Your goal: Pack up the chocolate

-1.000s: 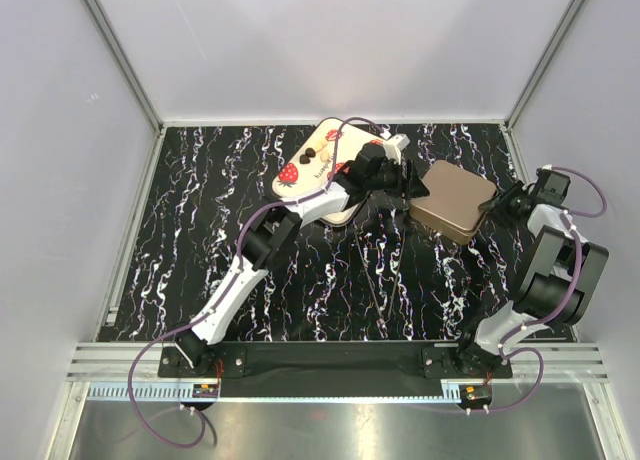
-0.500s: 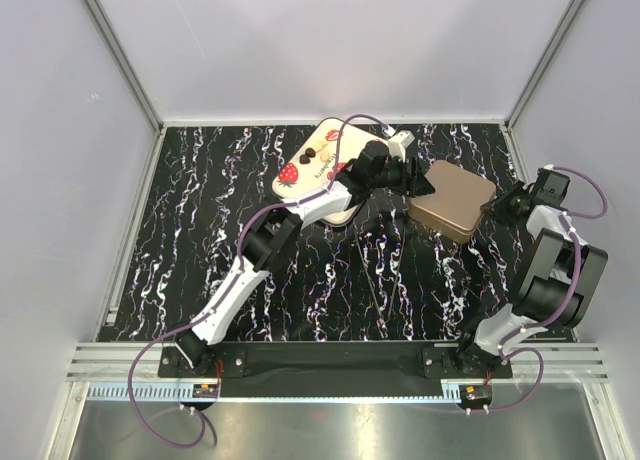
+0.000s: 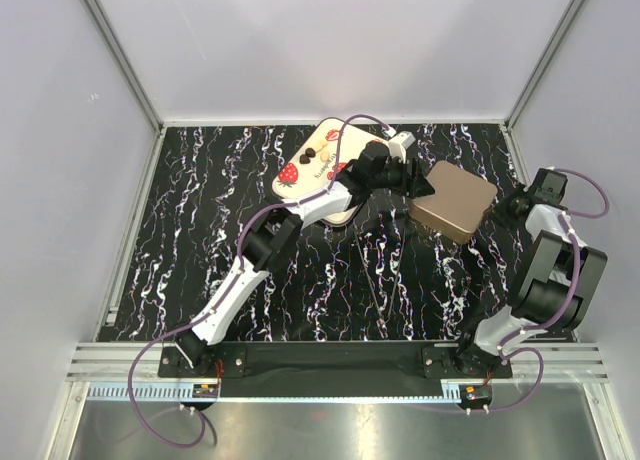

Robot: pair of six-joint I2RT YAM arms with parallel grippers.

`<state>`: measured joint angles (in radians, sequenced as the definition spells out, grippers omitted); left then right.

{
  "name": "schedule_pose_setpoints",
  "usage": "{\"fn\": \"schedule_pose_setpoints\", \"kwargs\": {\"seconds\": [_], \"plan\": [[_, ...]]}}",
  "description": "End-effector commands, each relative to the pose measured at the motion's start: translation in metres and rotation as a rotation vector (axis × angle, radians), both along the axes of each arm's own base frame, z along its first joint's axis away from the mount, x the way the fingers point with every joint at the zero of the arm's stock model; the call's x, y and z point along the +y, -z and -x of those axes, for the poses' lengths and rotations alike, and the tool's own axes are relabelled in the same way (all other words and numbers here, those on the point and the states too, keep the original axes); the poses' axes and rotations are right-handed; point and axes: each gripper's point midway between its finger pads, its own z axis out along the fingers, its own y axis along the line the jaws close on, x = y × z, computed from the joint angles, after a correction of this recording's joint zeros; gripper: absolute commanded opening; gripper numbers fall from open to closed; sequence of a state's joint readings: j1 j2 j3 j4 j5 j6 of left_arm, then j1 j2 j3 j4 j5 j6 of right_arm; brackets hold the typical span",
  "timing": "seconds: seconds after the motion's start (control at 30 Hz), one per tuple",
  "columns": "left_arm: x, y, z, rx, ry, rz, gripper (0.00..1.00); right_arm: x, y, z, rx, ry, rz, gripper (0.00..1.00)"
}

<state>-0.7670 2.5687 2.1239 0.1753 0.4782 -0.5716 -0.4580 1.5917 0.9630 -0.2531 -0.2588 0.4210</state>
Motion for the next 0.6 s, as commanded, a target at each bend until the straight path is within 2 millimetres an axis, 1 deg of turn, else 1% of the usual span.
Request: {"fn": "schedule_pose_setpoints", "kwargs": {"seconds": [0.0, 0.17, 0.27, 0.3, 0.33, 0.4, 0.43, 0.47, 0.5, 0.53, 0.57], "plan": [[-0.001, -0.041, -0.003, -0.091, 0.001, 0.056, 0.71, -0.009, 0.023, 0.035, 0.182, 0.048, 0.060, 0.23], [-0.001, -0.043, -0.002, -0.094, 0.005, 0.056, 0.72, -0.003, 0.030, 0.033, 0.163, 0.028, 0.040, 0.29], [0.001, -0.042, -0.002, -0.092, 0.008, 0.051, 0.72, -0.001, 0.025, 0.027, 0.130, 0.014, 0.032, 0.32], [0.001, -0.040, -0.001, -0.089, 0.009, 0.047, 0.71, -0.002, 0.020, 0.024, 0.114, 0.009, 0.035, 0.32], [0.002, -0.044, -0.001, -0.095, 0.009, 0.049, 0.72, -0.001, 0.018, 0.023, 0.106, 0.002, 0.032, 0.32], [0.004, -0.044, -0.001, -0.096, 0.008, 0.047, 0.72, -0.004, 0.008, 0.018, 0.087, 0.001, 0.047, 0.33], [0.005, -0.046, -0.002, -0.100, 0.004, 0.045, 0.72, -0.004, 0.004, 0.019, 0.094, 0.005, 0.047, 0.34], [0.005, -0.045, -0.002, -0.097, 0.006, 0.044, 0.72, -0.007, -0.004, 0.016, 0.085, 0.011, 0.059, 0.34], [0.006, -0.047, -0.003, -0.098, 0.006, 0.045, 0.71, -0.009, -0.010, 0.016, 0.084, 0.018, 0.070, 0.34], [0.007, -0.048, -0.003, -0.094, 0.009, 0.043, 0.71, -0.009, -0.013, 0.021, 0.106, 0.023, 0.066, 0.34], [0.008, -0.051, -0.002, -0.092, 0.012, 0.042, 0.71, -0.013, -0.022, 0.019, 0.100, 0.035, 0.083, 0.34]]}}
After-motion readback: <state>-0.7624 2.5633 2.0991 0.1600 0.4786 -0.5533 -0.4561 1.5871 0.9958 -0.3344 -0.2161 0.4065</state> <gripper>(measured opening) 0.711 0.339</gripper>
